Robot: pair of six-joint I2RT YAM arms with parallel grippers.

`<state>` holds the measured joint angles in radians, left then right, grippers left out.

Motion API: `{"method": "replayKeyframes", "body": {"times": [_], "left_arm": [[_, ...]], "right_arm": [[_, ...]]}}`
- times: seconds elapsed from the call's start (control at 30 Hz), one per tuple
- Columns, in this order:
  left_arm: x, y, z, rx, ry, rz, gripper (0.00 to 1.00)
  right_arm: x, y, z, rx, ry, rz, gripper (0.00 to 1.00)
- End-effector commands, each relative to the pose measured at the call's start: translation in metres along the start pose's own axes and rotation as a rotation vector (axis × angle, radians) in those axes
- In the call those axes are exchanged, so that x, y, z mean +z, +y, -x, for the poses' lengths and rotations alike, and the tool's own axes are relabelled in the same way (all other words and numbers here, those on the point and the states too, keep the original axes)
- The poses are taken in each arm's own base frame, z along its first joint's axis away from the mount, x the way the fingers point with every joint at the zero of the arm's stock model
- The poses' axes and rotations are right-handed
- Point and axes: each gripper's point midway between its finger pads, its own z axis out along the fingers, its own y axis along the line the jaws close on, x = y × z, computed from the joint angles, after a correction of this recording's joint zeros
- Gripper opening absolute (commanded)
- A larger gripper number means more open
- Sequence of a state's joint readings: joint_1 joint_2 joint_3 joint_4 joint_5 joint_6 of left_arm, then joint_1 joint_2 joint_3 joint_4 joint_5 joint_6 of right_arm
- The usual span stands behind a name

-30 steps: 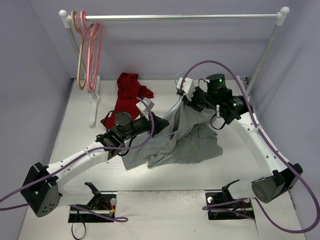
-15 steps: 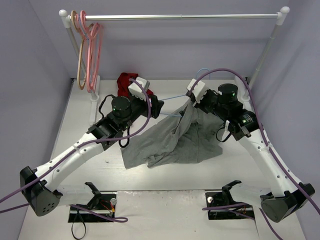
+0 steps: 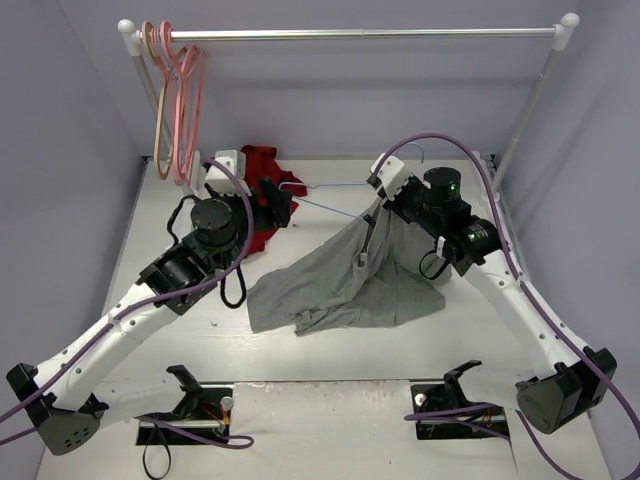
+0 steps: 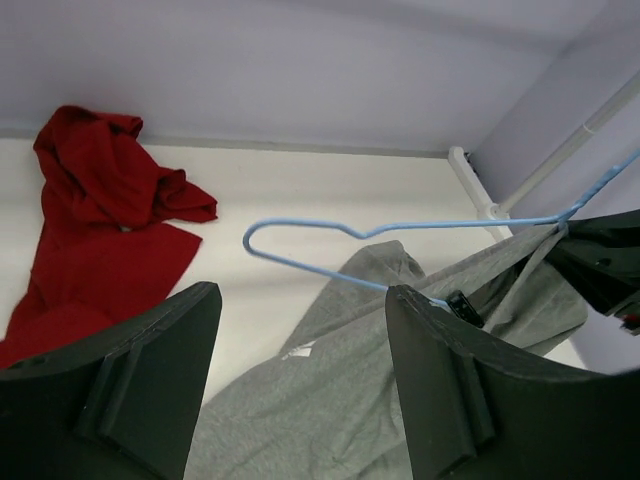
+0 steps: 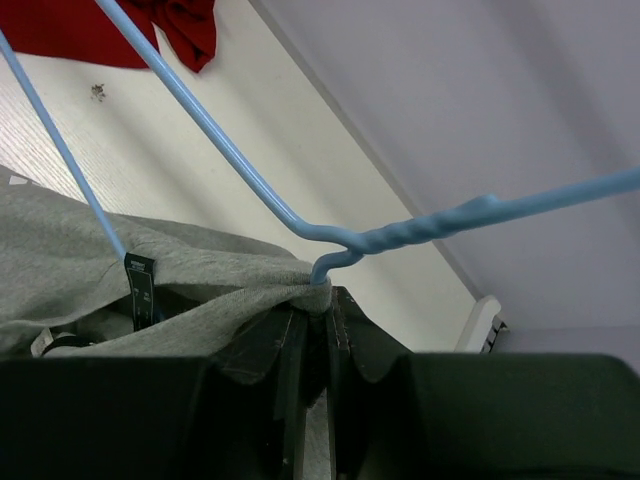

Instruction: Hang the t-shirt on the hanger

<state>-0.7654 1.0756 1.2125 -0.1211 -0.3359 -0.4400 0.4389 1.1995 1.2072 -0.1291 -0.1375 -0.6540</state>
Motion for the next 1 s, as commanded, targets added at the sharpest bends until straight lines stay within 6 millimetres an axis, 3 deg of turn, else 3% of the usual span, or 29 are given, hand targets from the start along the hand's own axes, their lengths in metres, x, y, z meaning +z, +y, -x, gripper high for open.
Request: {"method": "replayKeyframes", "body": {"times": [0.0, 0.2, 0.43, 0.5, 0.57, 0.63, 0.67, 0.97], "left_arm": [[-0.004, 0.008, 0.002, -0.132, -0.016, 0.058, 0.66], [0.009, -0.001, -0.042, -0.263, 0.101, 0.054, 0.63], [0.037, -0.044, -0.118, -0.385, 0.249, -0.006, 0.58], [0.045, -0.059, -0.118, -0.401, 0.237, -0.032, 0.58], [0.050, -0.075, -0.131, -0.395, 0.263, -0.052, 0.58], [0.053, -0.089, -0.127, -0.391, 0.240, -0.074, 0.58], [0.056, -0.102, -0.135, -0.371, 0.251, -0.081, 0.58], [0.070, -0.122, -0.175, -0.308, 0.301, -0.052, 0.58]], "right_arm": [[0.003, -0.024, 0.018, 0.033, -0.064, -0.108, 0.00], [0.006, -0.032, 0.021, 0.101, -0.079, -0.163, 0.00], [0.005, -0.034, 0.018, 0.159, -0.069, -0.220, 0.00], [0.002, -0.031, 0.018, 0.170, -0.075, -0.216, 0.00], [0.000, -0.027, 0.018, 0.179, -0.079, -0.207, 0.00], [0.000, -0.025, 0.016, 0.186, -0.077, -0.203, 0.00], [-0.002, -0.022, 0.015, 0.190, -0.076, -0.197, 0.00], [-0.007, -0.019, 0.015, 0.200, -0.090, -0.189, 0.00]]}}
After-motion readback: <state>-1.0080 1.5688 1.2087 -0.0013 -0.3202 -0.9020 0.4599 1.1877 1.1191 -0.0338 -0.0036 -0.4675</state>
